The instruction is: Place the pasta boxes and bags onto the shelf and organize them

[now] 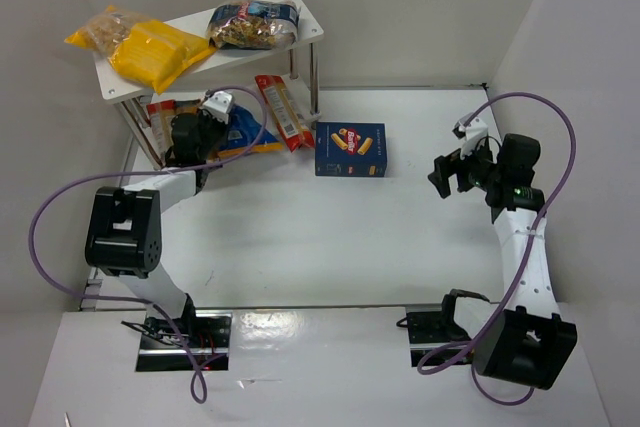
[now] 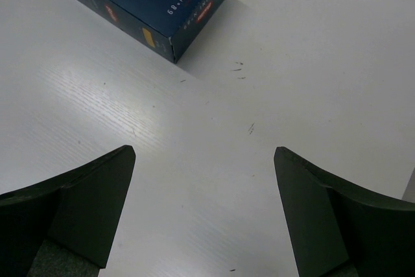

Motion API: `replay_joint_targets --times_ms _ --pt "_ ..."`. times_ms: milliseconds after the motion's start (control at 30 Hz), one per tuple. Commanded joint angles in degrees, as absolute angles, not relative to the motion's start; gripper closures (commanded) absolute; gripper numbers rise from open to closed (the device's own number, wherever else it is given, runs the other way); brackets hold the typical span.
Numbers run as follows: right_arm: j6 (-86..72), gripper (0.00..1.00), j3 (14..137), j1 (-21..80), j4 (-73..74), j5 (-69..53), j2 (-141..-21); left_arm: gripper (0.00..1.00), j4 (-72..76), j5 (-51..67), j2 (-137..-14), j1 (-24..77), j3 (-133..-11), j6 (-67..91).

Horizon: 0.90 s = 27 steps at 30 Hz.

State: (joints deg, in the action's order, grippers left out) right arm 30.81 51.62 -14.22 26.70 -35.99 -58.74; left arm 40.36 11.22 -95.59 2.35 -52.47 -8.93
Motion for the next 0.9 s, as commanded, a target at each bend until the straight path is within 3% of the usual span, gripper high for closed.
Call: replay_joint_targets --times_ms 0,567,667,700,833,867 --pt "31.5 0.04 51.3 -15.4 26.0 -36.6 -58.6 1.00 54.4 13.5 -95.8 2.0 -57.7 -12.0" --pt "32.0 0.04 50.8 -15.9 26.0 -36.0 -58.6 0.98 54.4 14.2 -104.3 2.0 -63.1 -15.6" --pt "32.0 0.04 50.8 -15.9 26.0 -36.0 -59.1 0.70 53.1 13.6 -103.7 1.5 -62.6 -17.0" --pt "32.0 0.04 50.8 -15.9 26.5 -36.0 -59.2 0.50 52.5 13.6 -103.7 1.5 -62.1 -17.0" --pt "32.5 0.04 50.8 -15.9 26.5 -37.1 -58.6 0.25 51.9 13.1 -100.2 0.4 -60.0 -17.6" --pt "32.5 0.04 50.8 -15.9 26.5 -37.1 -58.6 0.23 51.4 13.1 -99.7 0.4 -59.2 -17.6"
